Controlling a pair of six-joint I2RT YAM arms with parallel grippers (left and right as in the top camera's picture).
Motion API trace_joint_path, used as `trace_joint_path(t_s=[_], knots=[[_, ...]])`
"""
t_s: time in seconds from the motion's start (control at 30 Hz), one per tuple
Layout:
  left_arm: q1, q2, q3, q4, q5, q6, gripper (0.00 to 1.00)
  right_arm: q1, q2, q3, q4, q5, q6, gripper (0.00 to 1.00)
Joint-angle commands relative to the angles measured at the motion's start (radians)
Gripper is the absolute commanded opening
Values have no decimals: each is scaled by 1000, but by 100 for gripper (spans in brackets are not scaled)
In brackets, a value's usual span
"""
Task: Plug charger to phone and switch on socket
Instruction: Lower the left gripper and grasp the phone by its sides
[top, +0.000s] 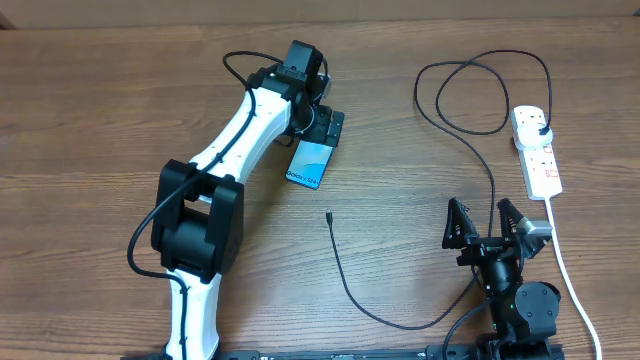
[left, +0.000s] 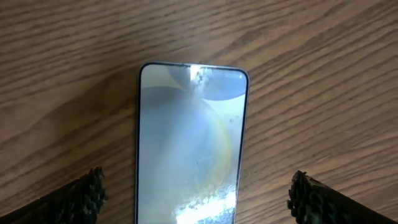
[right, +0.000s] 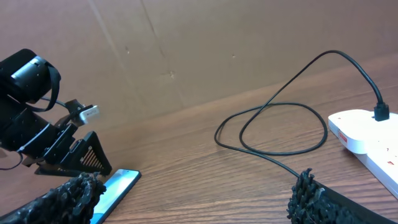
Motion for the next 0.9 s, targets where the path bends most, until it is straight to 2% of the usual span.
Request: trace_joint_path(t_s=[0.0, 0.27, 0.67, 0.87], knots=[[-9, 21, 6, 23, -14, -3, 99, 4, -11, -10, 6, 9, -7, 100], [-10, 21, -38, 114, -42, -2, 99, 4, -11, -10, 6, 9, -7, 100], [-12, 21, -233, 281, -66, -2, 99, 4, -11, -10, 6, 9, -7, 100], [-12, 21, -286, 310, -66, -2, 99, 4, -11, -10, 6, 9, -7, 100]])
